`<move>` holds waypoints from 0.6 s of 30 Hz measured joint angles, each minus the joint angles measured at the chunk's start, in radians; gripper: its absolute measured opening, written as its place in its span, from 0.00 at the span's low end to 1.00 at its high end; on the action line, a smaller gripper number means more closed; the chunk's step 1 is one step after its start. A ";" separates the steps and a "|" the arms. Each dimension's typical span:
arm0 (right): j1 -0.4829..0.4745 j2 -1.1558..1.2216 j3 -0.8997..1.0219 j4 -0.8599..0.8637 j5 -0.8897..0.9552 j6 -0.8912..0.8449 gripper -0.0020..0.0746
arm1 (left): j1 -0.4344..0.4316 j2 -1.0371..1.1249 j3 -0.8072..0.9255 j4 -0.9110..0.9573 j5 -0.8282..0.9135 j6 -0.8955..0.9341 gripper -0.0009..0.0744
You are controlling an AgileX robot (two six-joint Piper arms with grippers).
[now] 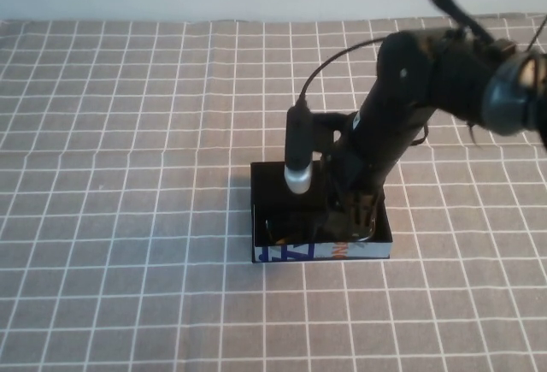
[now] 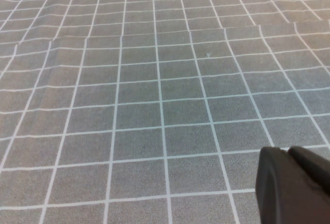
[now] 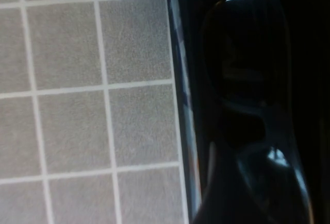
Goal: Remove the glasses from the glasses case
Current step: Pick up the glasses from the glasses case
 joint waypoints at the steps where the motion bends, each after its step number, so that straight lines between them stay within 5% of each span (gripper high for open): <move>1: 0.000 0.012 0.000 -0.002 -0.004 -0.001 0.48 | 0.000 0.000 0.000 0.000 0.000 0.000 0.01; 18: 0.007 0.082 -0.006 0.003 -0.073 -0.011 0.43 | 0.000 0.000 0.000 0.000 0.000 0.000 0.01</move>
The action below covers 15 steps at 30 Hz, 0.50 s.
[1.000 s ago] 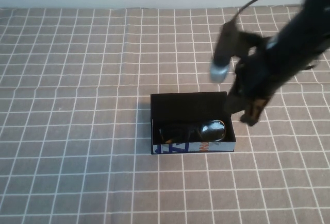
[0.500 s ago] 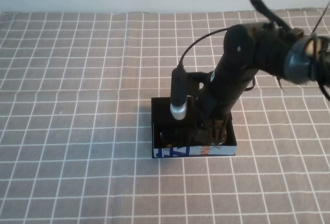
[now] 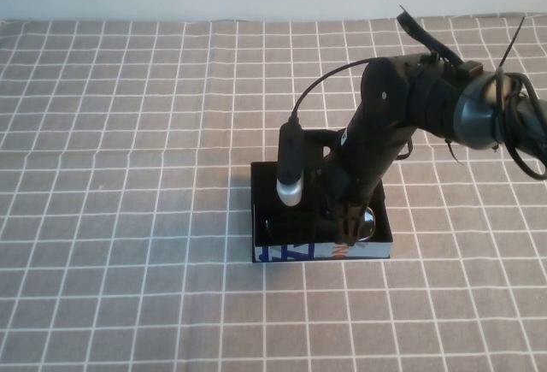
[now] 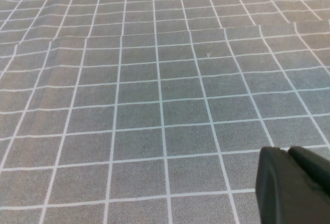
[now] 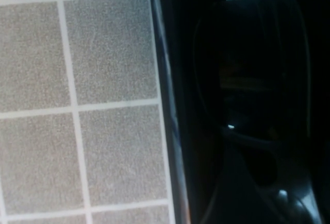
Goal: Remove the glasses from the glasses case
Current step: Pick up the glasses from the glasses case
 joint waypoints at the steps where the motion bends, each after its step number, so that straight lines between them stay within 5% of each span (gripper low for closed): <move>1: 0.000 0.003 0.000 0.005 0.000 -0.005 0.43 | 0.000 0.000 0.000 0.000 0.000 0.000 0.01; 7: 0.000 0.023 0.000 0.016 -0.006 -0.019 0.38 | 0.000 0.000 0.000 0.000 0.000 0.000 0.01; 12: 0.000 0.027 -0.006 0.028 0.001 -0.021 0.13 | 0.000 0.000 0.000 0.000 0.000 0.000 0.01; 15: 0.000 0.027 -0.036 0.025 0.040 -0.021 0.10 | 0.000 0.000 0.000 0.000 0.000 0.000 0.01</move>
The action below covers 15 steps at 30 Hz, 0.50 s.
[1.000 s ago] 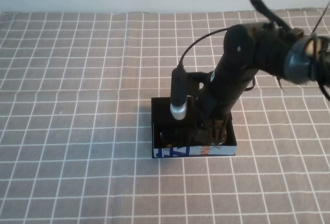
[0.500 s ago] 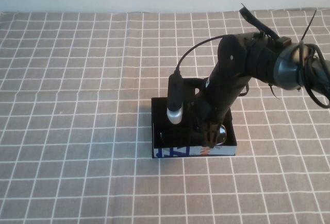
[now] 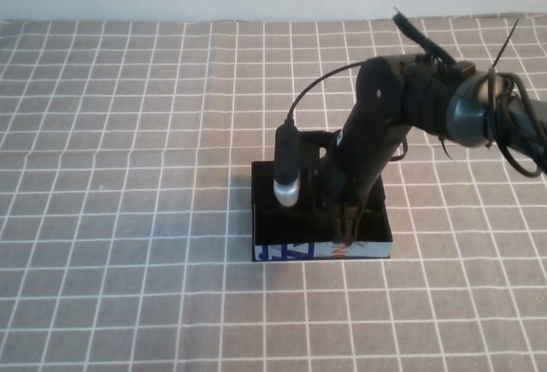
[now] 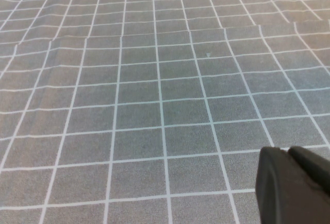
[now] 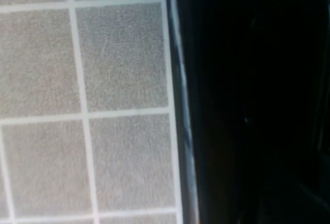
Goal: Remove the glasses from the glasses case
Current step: Pick up the glasses from the glasses case, then place the glasses on the table
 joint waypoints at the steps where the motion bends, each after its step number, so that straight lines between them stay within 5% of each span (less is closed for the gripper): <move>1: 0.000 0.000 -0.016 -0.008 0.021 0.007 0.10 | 0.000 0.000 0.000 0.000 0.000 0.000 0.01; 8: 0.000 -0.068 -0.167 -0.046 0.183 0.176 0.10 | 0.000 0.000 0.000 0.000 0.000 0.000 0.01; 15: -0.022 -0.191 -0.179 -0.179 0.211 0.712 0.10 | 0.000 0.000 0.000 0.000 0.000 0.000 0.01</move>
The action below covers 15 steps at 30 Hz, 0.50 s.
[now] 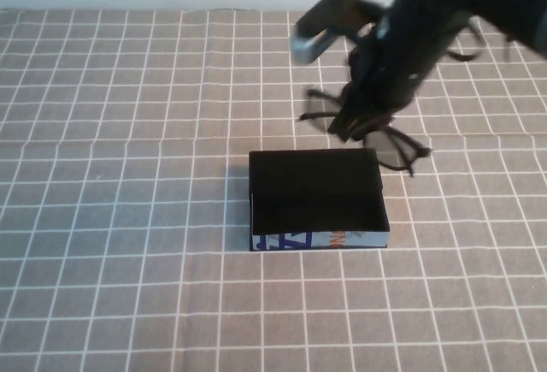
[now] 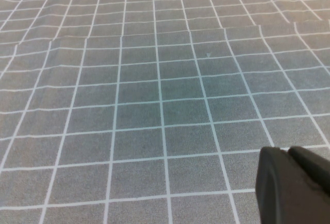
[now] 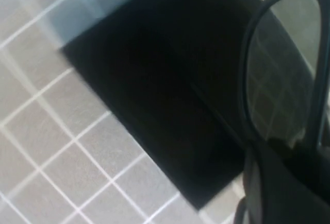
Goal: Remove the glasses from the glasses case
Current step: Place the glasses on the table
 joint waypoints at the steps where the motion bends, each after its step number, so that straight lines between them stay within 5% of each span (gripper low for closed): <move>1: -0.010 -0.020 0.019 -0.020 0.002 0.095 0.10 | 0.000 0.000 0.000 0.000 0.000 0.000 0.01; 7: -0.092 -0.155 0.243 -0.047 0.002 0.502 0.10 | 0.000 0.000 0.000 0.000 0.000 0.000 0.01; 15: -0.192 -0.284 0.640 -0.048 -0.257 0.682 0.10 | 0.000 0.000 0.000 0.000 0.000 0.000 0.01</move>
